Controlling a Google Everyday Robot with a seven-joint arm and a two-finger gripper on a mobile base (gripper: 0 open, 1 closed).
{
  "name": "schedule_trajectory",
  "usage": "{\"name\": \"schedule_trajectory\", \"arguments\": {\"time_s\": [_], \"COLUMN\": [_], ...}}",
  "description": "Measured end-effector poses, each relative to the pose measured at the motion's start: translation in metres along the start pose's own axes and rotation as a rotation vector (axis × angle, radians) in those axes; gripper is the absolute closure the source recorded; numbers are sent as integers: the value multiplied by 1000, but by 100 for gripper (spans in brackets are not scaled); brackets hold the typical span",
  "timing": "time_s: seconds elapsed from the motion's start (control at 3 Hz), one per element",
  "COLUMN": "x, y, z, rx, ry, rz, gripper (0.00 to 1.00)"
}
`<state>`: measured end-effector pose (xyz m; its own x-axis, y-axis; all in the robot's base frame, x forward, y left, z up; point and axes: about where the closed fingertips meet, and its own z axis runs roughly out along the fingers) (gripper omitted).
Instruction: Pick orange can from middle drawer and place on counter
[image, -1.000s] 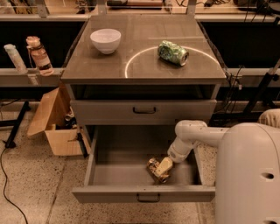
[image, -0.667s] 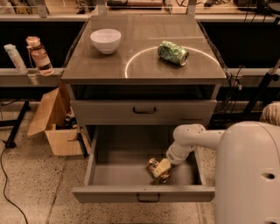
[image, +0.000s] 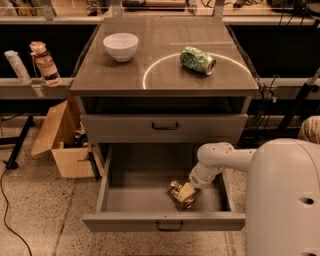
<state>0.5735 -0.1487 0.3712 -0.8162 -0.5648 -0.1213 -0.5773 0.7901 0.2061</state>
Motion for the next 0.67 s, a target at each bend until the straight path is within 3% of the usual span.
{"name": "schedule_trajectory", "arguments": {"time_s": [0.67], "x": [0], "y": [0], "z": [0], "rx": [0], "ry": [0], "rz": [0], "gripper": [72]}}
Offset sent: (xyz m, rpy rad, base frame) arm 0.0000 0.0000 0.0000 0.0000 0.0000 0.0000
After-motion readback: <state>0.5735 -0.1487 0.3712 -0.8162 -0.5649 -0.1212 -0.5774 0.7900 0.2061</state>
